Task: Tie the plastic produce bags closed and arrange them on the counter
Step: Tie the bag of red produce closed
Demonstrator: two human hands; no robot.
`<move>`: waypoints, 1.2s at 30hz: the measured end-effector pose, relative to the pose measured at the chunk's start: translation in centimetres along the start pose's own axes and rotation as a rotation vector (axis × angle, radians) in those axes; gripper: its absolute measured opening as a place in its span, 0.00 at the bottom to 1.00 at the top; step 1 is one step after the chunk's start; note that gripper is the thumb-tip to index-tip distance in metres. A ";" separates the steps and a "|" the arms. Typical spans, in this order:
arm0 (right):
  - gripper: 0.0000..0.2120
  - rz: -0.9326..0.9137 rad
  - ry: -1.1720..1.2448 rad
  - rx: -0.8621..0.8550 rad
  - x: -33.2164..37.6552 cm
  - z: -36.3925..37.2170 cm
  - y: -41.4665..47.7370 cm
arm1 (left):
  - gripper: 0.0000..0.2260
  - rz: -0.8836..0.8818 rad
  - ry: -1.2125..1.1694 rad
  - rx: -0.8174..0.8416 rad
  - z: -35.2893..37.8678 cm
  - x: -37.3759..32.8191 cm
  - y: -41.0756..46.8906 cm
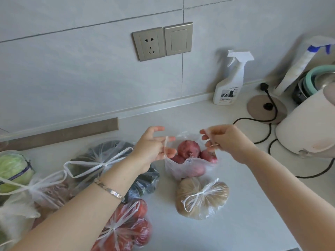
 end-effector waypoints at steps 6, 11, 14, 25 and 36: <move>0.08 0.052 0.052 0.215 -1.8 2.1 -0.3 | 0.24 0.129 0.004 0.175 1.8 2.6 0.3; 0.13 0.179 0.285 0.378 -2.1 3.0 -0.1 | 0.32 0.237 0.138 0.260 3.4 4.3 1.9; 0.07 0.161 0.105 0.340 -2.0 2.9 -0.5 | 0.34 0.300 0.302 0.330 4.2 4.6 2.7; 0.13 0.141 -0.251 -0.018 -5.1 1.9 2.0 | 0.14 0.426 0.943 0.111 0.8 6.9 3.5; 0.18 0.250 -0.251 -0.347 -11.2 1.2 5.5 | 0.09 0.883 1.192 0.138 -0.8 9.1 4.2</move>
Point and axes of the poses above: each hand's wrist, its own y-axis towards the middle knuckle, its own z-axis out of the palm, x = y × z, the point moved 1 cm from there along y, towards the middle knuckle
